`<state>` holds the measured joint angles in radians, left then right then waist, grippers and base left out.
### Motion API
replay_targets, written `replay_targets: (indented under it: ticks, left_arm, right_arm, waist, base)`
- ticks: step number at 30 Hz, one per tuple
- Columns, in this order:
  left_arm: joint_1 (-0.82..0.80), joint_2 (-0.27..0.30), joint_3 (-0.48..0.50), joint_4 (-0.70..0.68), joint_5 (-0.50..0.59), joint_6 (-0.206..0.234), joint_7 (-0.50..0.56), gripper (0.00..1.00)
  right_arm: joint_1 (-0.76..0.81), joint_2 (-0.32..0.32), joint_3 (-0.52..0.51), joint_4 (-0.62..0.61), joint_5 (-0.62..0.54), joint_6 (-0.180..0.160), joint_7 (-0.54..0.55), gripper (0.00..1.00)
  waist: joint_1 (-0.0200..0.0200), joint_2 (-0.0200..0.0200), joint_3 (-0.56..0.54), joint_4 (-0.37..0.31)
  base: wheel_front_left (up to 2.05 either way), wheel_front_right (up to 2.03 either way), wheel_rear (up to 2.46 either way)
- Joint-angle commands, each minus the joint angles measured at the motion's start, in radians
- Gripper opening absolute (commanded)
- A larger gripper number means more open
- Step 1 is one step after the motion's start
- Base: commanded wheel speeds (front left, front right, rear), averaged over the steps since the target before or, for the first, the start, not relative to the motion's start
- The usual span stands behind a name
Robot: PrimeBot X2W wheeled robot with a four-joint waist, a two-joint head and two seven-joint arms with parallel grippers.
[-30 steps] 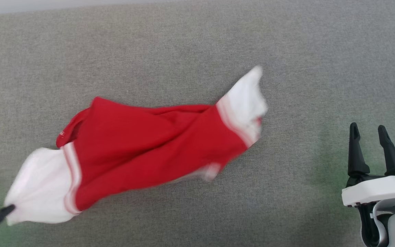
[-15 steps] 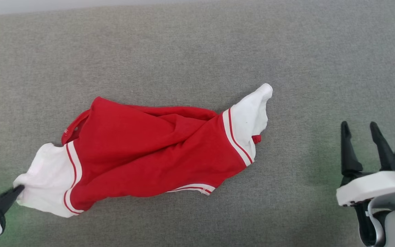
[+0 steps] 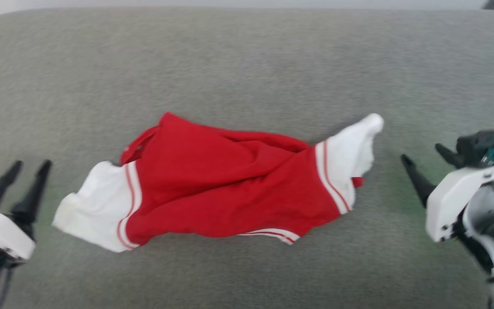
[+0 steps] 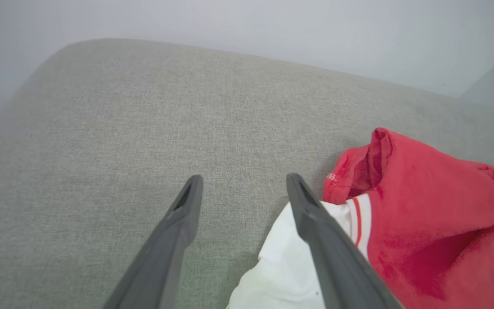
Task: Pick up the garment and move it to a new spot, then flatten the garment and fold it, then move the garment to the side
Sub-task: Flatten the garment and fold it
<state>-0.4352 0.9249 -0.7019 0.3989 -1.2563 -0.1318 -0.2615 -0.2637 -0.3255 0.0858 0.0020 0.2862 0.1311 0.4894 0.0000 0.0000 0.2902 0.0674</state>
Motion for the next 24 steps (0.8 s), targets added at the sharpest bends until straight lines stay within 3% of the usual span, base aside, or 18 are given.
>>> replay_targets:
  ticks: [1,7,12,17,24]
  left_arm:
    - [0.043,-0.035,0.052,-0.005,0.053,0.002,-0.004,1.00]
    - [0.193,-0.231,0.350,-0.134,0.359,0.002,-0.005,1.00]
    - [0.283,-0.360,0.496,-0.244,0.514,0.002,-0.005,1.00]
    - [0.316,-0.405,0.525,-0.283,0.556,0.002,-0.005,1.00]
    - [0.307,-0.418,0.521,-0.292,0.546,0.002,-0.005,1.00]
  right_arm:
    - [-0.026,-0.014,0.006,-0.011,0.021,-0.001,0.038,1.00]
    - [-0.099,-0.073,0.028,-0.033,0.113,-0.001,0.276,1.00]
    - [-0.135,-0.069,0.039,-0.031,0.138,-0.001,0.390,1.00]
    - [-0.158,-0.052,0.046,-0.011,0.133,-0.001,0.426,1.00]
    - [-0.193,-0.024,0.056,0.047,0.097,-0.001,0.442,1.00]
  waist:
    - [0.0000,0.0000,0.007,0.031]
    - [0.0000,0.0000,0.038,0.080]
    - [0.0000,0.0000,0.064,0.108]
    - [0.0000,0.0000,0.083,0.124]
    - [0.0000,0.0000,0.119,0.143]
  base:
    - [0.00,0.00,0.00]
    - [0.00,0.00,0.00]
    - [0.00,0.00,0.00]
    - [0.00,0.00,0.00]
    - [0.00,0.00,0.00]
